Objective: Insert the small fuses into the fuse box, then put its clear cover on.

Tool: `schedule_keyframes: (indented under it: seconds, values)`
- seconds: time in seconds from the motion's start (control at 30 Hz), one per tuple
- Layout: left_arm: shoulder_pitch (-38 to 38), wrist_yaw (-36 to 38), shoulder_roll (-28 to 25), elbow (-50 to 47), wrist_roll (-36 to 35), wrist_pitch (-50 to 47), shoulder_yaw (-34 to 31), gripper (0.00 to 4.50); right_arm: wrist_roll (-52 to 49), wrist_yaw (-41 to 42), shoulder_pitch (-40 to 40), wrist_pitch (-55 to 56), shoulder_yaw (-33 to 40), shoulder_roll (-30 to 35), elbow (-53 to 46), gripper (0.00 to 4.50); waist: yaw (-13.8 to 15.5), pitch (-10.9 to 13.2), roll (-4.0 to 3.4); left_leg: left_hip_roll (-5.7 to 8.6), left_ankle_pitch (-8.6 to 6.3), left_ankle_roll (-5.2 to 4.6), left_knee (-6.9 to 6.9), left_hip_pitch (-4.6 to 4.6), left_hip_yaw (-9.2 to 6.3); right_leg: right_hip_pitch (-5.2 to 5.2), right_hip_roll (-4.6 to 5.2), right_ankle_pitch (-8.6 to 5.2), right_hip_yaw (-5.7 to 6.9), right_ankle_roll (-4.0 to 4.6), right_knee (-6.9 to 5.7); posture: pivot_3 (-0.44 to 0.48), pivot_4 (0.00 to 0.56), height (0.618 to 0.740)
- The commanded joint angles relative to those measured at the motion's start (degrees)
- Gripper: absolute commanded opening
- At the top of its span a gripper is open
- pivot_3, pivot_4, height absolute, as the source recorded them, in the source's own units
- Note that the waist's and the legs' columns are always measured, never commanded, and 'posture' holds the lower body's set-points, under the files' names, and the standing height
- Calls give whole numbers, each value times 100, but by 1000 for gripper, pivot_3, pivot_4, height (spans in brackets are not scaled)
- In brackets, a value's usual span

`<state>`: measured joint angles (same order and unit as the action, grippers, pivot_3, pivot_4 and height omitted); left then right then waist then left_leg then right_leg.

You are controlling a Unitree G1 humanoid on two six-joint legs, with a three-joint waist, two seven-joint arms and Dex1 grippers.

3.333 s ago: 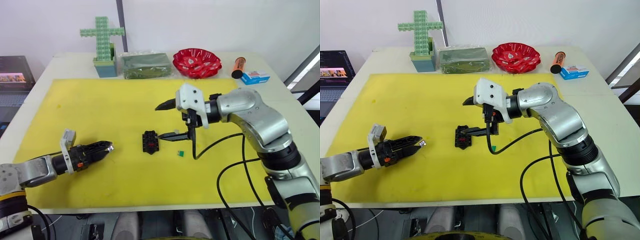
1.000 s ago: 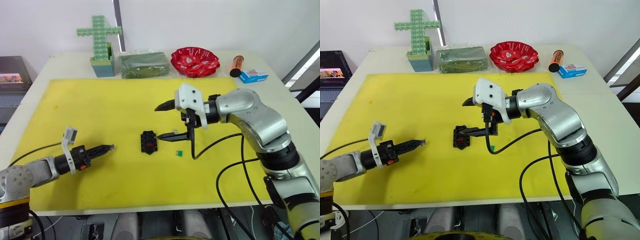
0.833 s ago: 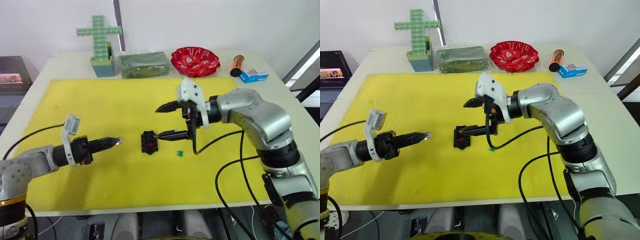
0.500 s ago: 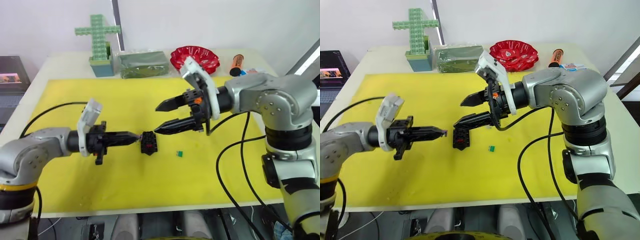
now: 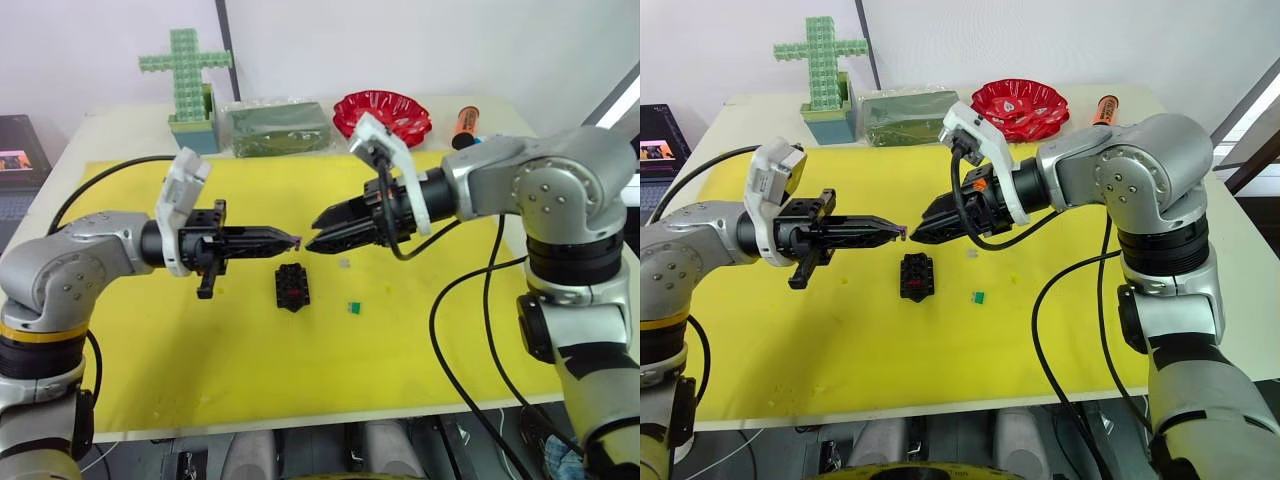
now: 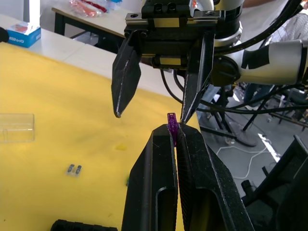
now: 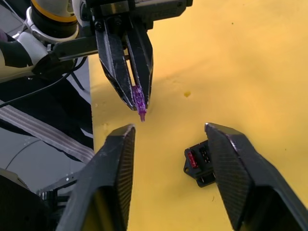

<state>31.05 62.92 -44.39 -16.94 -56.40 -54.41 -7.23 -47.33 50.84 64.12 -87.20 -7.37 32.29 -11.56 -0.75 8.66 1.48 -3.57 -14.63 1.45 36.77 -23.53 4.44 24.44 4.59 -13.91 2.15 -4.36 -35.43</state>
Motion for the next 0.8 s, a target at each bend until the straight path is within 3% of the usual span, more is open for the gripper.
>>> schedule_keyframes:
  seconds: [0.03,0.13,0.27,0.8]
  values:
    - [-29,50,-23,-168,36,137,37,0,-173,-56,223,-28,246,-63,-70,2601,1,0,0,0,0,0,0,0,0,0,0,0,0,0,0,0,150,740]
    - [-50,30,-16,-188,38,162,47,0,-261,-85,237,-61,277,-81,-67,2601,2,0,0,0,0,0,0,0,0,0,0,0,0,0,0,0,150,740]
    - [-71,1,-3,-204,64,210,51,0,-328,-130,262,-111,285,-95,-76,1800,3,0,0,0,0,0,0,0,0,0,0,0,0,0,-1,0,150,740]
    - [-1,-47,26,-96,108,358,79,0,-474,-284,142,-86,203,-115,-158,1800,3,0,0,0,0,0,0,0,-1,0,-1,1,0,-1,-2,0,150,740]
